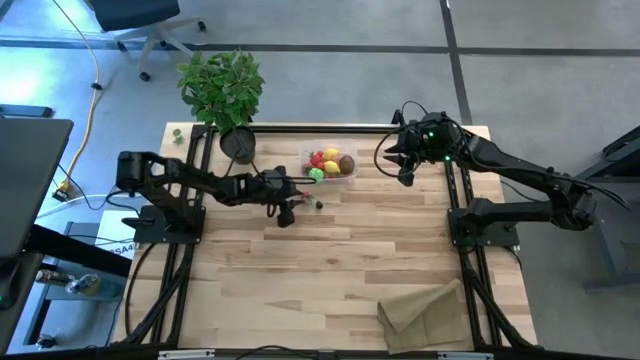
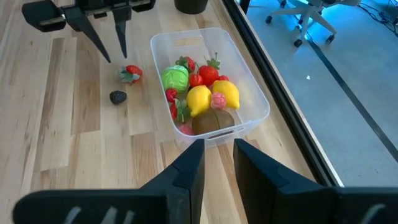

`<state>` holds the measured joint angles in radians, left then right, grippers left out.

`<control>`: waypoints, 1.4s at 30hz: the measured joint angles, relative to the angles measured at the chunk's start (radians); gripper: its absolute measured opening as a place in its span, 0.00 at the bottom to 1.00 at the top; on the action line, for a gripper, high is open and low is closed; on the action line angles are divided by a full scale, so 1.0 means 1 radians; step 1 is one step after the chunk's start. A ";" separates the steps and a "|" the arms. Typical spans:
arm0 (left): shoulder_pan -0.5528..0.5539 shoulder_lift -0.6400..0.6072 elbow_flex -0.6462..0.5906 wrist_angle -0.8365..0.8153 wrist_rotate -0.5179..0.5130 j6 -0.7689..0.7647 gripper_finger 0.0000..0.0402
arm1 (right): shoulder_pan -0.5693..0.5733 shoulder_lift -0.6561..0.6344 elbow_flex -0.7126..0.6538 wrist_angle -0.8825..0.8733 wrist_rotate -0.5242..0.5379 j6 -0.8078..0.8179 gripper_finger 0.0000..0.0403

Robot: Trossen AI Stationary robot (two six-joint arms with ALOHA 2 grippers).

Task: Pick and placing Produce into tupperware
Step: Put the strawberry into the transparent bin

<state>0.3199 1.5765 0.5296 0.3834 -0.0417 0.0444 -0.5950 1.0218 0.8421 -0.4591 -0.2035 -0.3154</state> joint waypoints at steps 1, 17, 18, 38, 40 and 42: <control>0.000 0.005 0.000 0.010 0.001 0.000 0.28 | 0.000 0.000 0.000 0.000 0.000 0.000 0.19; 0.000 0.019 0.000 0.025 -0.070 -0.016 0.66 | 0.000 0.000 0.000 0.000 0.000 0.000 0.19; 0.000 0.023 0.000 0.024 -0.074 -0.016 0.67 | 0.000 0.000 0.000 0.000 0.000 0.000 0.19; 0.000 0.180 0.029 0.147 -0.062 -0.052 0.63 | 0.000 0.000 0.000 0.000 0.000 0.000 0.19; 0.000 0.190 0.045 0.149 -0.062 -0.044 0.63 | 0.000 0.000 0.000 0.000 0.000 0.000 0.19; 0.000 0.198 0.055 0.139 -0.062 -0.032 0.62 | 0.000 0.000 0.000 0.000 0.000 0.000 0.19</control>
<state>0.3202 1.7742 0.5844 0.5225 -0.1036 0.0122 -0.5951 1.0218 0.8421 -0.4590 -0.2039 -0.3156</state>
